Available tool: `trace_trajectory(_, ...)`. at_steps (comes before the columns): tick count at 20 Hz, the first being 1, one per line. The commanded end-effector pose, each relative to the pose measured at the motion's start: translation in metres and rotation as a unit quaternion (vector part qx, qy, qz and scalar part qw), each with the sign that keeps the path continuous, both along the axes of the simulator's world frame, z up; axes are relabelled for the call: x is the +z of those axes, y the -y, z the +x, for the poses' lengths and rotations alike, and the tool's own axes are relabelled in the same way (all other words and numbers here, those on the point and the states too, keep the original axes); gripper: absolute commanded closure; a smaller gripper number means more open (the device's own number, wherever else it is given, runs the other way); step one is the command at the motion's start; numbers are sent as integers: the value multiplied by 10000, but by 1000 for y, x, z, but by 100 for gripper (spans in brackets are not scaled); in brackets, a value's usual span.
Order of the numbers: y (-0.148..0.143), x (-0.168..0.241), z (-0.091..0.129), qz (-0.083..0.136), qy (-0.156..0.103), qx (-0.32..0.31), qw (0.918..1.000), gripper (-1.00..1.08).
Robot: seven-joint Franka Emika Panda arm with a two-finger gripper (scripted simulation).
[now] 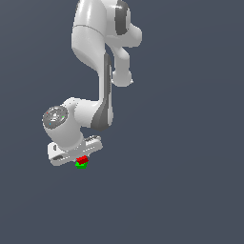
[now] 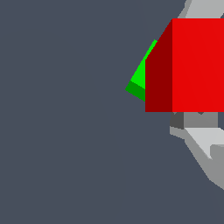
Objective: Stack the red cube on top of the green cube.
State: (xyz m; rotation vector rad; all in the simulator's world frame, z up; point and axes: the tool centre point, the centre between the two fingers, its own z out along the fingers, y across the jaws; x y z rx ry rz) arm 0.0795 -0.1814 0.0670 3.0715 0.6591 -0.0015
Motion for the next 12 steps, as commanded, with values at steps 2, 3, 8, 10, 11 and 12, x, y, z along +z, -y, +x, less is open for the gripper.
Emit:
trace_trajectory(2, 6, -1, 5, 0, 5, 4, 10000, 108)
trace_trajectory(3, 7, -1, 6, 0, 5, 4, 10000, 108)
trace_trajectory(8, 8, -1, 7, 0, 5, 4, 10000, -92)
trace_trajectory(10, 8, -1, 7, 0, 5, 4, 10000, -92)
trace_trajectory(11, 8, -1, 7, 0, 5, 4, 10000, -92)
trace_trajectory(12, 8, -1, 7, 0, 5, 4, 10000, -92)
